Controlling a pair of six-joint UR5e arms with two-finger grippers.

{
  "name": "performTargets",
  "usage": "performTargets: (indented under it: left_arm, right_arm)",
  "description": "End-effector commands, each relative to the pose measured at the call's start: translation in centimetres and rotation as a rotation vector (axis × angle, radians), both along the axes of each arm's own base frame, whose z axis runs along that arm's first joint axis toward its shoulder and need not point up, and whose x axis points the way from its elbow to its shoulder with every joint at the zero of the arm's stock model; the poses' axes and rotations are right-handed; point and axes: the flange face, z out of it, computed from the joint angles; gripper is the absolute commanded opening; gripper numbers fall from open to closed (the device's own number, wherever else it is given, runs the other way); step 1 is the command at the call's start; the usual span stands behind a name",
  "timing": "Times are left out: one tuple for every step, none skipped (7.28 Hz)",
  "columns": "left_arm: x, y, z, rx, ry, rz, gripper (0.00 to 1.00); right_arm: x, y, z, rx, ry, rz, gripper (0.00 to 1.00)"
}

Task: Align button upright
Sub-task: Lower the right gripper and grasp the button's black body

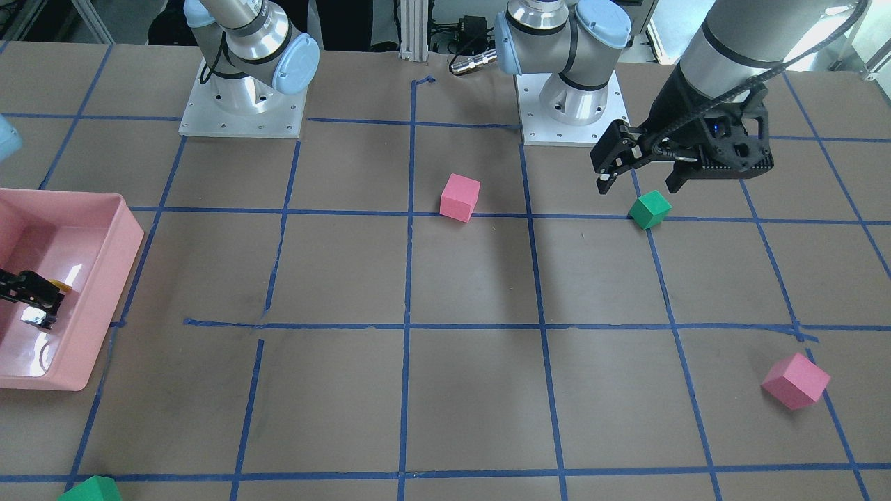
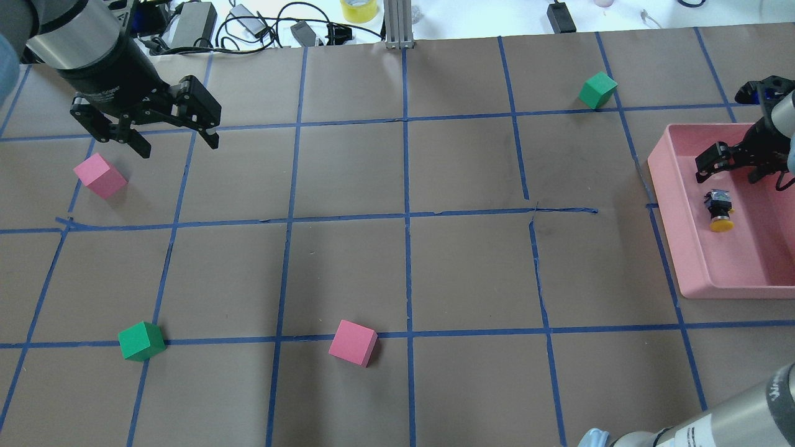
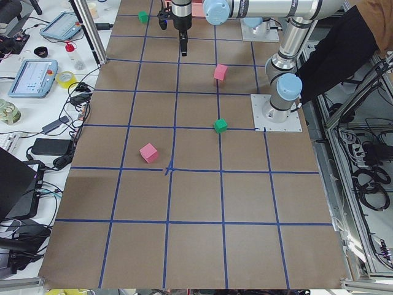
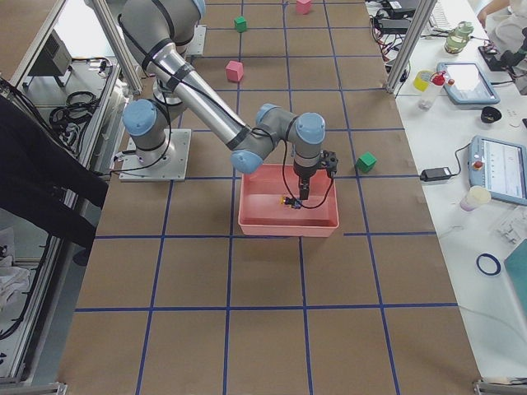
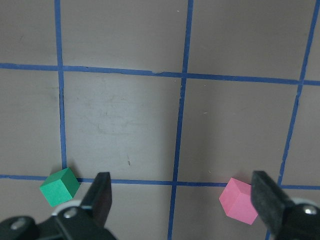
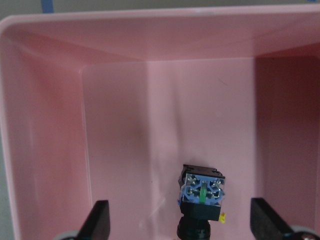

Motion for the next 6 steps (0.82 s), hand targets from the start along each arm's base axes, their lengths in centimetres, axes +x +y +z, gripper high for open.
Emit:
performTargets:
  left_arm:
    - [0.0,0.1,-1.3,0.01,0.0,0.001,1.0]
    - [0.0,0.1,-1.2,0.007,0.0,0.001,1.0]
    - [0.0,0.1,-1.2,0.005,0.0,0.001,1.0]
    - [0.0,0.1,-1.2,0.005,0.0,0.001,1.0]
    - [0.0,0.1,-1.0,0.002,-0.001,-0.001,1.0]
    - [0.0,0.1,-0.9,-0.001,-0.001,-0.001,1.0]
  right_arm:
    - [-0.2,0.0,-1.7,0.015,-0.009,0.031,1.0]
    - [-0.2,-0.1,-1.9,0.017,-0.008,0.033,1.0]
    - [-0.4,0.0,-2.3,0.029,0.0,0.033,1.0]
    - [-0.4,-0.1,-2.8,0.038,-0.003,0.033,1.0]
    - [-0.5,0.1,-3.1,0.051,0.009,0.034,1.0]
    - [-0.6,0.1,-3.1,0.056,0.013,0.034,1.0]
